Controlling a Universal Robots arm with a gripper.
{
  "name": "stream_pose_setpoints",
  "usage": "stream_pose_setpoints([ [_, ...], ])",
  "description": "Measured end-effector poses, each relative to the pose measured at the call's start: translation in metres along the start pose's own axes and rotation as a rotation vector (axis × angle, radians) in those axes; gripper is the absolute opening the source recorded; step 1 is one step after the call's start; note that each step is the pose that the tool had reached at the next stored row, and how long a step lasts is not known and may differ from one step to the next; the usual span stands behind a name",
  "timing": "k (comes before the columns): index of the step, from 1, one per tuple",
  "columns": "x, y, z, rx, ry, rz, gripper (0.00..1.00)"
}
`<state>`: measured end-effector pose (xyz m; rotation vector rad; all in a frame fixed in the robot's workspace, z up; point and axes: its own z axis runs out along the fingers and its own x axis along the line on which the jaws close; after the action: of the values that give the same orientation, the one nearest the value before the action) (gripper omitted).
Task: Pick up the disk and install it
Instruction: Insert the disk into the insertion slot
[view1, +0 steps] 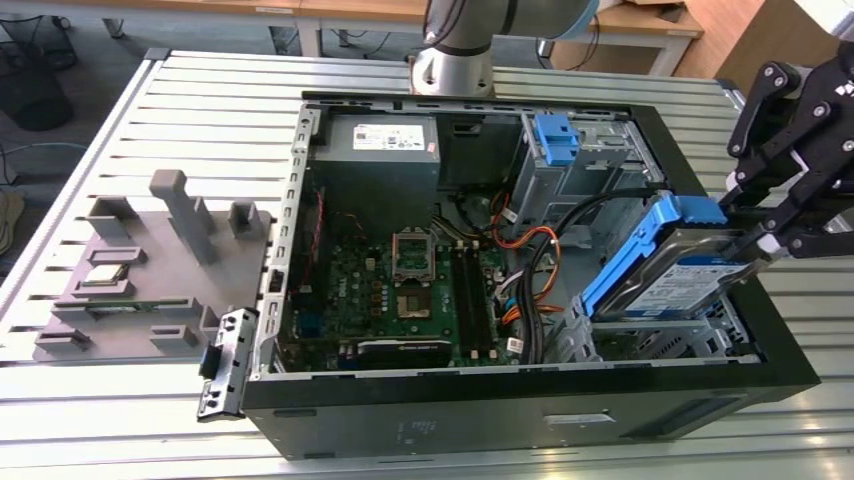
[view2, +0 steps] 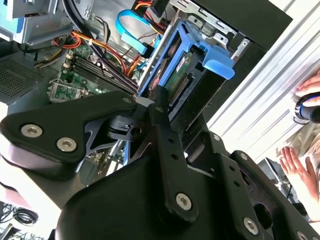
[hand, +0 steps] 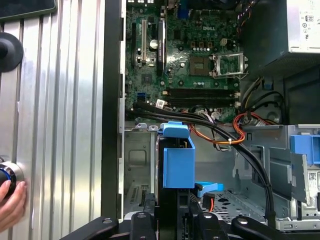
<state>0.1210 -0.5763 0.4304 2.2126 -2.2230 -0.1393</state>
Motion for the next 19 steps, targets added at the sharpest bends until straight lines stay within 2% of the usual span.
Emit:
stream_pose_setpoints([
  [19, 0.0024, -0.0022, 0.0341, 0.0000, 0.0000, 0.000, 0.35],
])
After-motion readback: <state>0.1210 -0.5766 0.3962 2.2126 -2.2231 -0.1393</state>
